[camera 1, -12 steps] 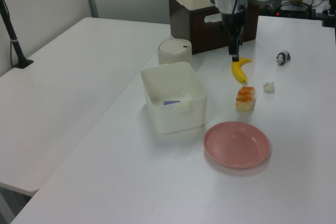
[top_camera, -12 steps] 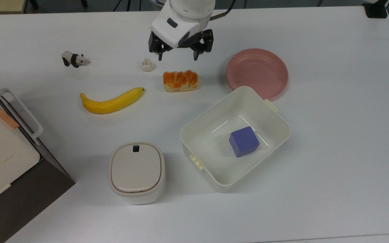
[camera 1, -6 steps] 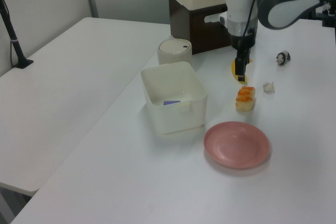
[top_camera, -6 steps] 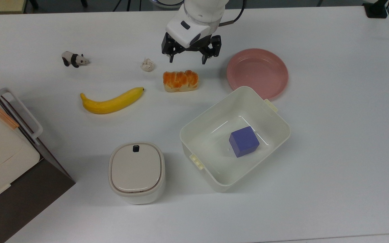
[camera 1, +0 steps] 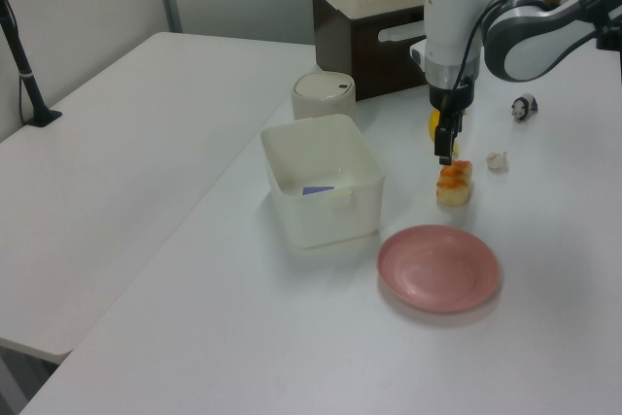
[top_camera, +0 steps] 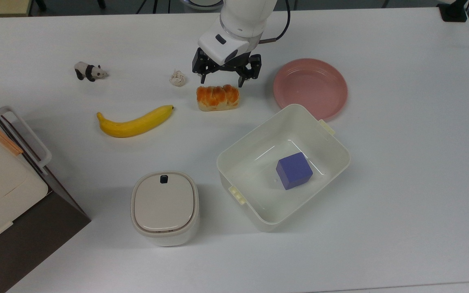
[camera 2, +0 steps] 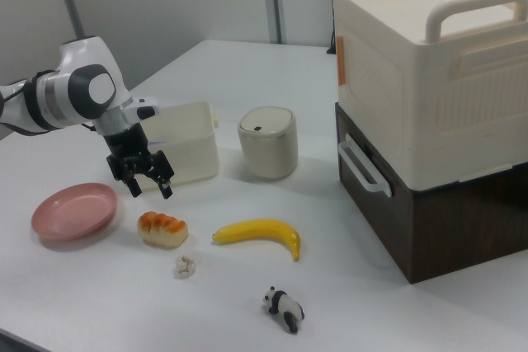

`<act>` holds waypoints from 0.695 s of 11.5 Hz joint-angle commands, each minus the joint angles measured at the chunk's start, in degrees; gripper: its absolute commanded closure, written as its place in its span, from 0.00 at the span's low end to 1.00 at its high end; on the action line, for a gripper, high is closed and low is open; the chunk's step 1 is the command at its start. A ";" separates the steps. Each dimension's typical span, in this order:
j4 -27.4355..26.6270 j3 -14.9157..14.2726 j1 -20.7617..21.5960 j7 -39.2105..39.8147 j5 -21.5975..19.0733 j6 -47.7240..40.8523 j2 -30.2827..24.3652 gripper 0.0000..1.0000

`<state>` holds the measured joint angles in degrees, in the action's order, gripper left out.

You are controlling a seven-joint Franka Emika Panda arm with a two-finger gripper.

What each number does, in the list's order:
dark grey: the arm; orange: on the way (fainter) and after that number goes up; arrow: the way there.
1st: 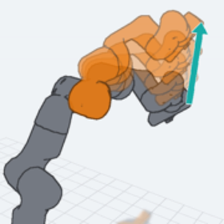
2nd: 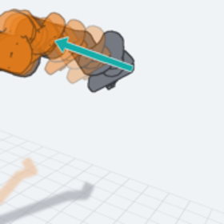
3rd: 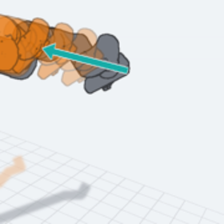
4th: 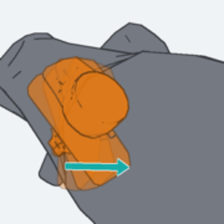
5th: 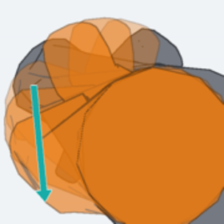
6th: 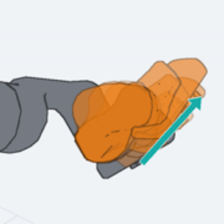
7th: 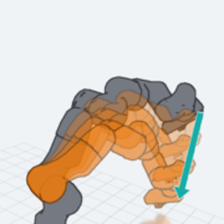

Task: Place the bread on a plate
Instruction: 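Lower the gripper onto the bread roll and close on it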

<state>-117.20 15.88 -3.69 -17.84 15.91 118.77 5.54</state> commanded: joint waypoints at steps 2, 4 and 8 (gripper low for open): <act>-3.47 -0.32 0.61 -1.94 1.58 1.90 -0.97 0.00; -5.05 -0.32 1.05 -3.24 3.32 1.90 -0.97 0.01; -5.41 -0.23 2.54 -6.07 8.87 2.16 1.05 0.00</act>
<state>-121.41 15.98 -2.85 -21.93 22.20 118.88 6.41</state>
